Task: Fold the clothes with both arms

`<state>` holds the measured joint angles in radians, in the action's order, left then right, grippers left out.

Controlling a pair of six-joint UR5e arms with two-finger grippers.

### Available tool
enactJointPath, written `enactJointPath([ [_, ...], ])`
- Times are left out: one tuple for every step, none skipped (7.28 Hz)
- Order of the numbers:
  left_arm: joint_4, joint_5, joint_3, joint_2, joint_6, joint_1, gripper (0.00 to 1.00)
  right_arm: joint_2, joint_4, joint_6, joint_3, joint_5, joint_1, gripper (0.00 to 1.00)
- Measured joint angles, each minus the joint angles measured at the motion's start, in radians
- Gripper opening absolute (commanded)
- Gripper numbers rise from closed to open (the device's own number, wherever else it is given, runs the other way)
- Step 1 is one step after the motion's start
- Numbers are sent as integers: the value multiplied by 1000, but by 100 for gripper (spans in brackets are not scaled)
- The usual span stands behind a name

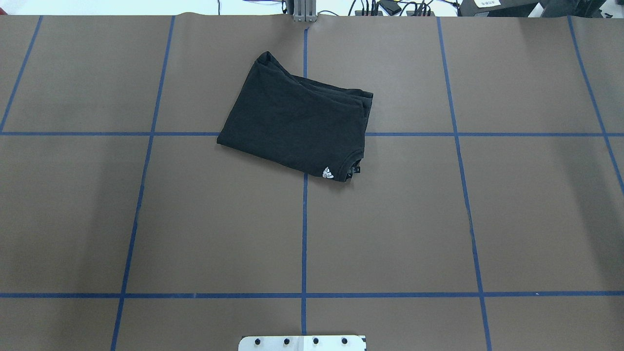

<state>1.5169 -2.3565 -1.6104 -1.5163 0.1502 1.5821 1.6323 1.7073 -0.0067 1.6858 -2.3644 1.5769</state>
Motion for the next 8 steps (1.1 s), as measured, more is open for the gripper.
enactJointPath([
  [0, -1, 1, 0, -1, 0, 100, 0, 0, 0, -2, 1, 0, 100],
  [-2, -3, 1, 0, -5, 0, 100, 0, 1, 0, -2, 1, 0, 100],
  [-4, -5, 2, 0, -9, -1, 100, 1, 1, 1, -3, 2, 0, 100],
  [-6, -6, 3, -1, -12, -1, 100, 3, 1, 1, -3, 2, 0, 100],
  [-8, -12, 4, -1, -27, -1, 100, 4, 2, 1, -3, 2, 0, 100],
  [-7, -22, 3, -1, -52, -1, 100, 4, 2, 1, -3, 2, 0, 100],
  [-6, -29, 2, -1, -71, -1, 100, 4, 2, 1, -3, 3, 1, 100],
  [-5, -32, 2, -1, -80, -1, 100, 4, 2, 1, -4, 5, 1, 100],
])
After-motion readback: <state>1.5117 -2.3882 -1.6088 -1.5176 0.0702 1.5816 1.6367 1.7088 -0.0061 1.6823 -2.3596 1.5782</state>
